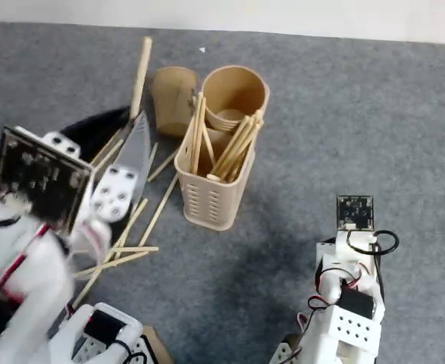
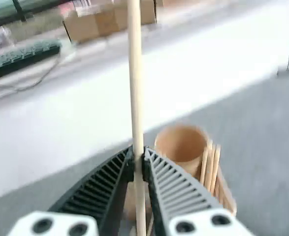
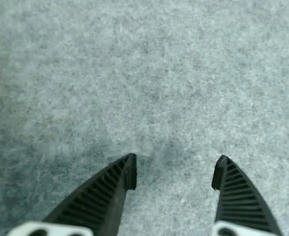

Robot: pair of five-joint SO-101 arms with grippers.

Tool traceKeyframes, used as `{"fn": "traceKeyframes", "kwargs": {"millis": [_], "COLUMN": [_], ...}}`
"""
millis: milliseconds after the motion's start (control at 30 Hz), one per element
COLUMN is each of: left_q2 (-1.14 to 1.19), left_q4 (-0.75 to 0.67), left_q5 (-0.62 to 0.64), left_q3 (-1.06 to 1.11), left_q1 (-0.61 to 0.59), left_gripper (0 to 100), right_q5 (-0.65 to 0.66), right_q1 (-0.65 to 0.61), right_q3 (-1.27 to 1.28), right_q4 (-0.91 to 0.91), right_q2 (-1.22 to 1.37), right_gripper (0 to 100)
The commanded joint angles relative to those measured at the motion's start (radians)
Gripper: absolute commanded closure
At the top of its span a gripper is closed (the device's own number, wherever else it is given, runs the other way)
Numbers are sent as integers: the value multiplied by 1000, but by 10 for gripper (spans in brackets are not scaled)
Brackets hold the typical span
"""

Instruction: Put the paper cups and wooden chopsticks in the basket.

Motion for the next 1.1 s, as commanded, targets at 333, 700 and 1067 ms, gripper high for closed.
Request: {"fn": "traceKeyframes", "kwargs": {"millis": [333, 700, 1067], "left_q2": [188, 91, 25], "left_q4": [-361, -385, -328], "left_q5": [150, 147, 147], "left_q3": [145, 309, 335], "left_q1": [85, 59, -337], "left_gripper": [996, 809, 838], "right_q5": [8, 9, 9], "right_q1": [-10, -10, -10], "right_q3": [33, 33, 33], "right_q4": [-18, -18, -18], "right_q2": [-13, -13, -13], "right_gripper": [738, 738, 738]}}
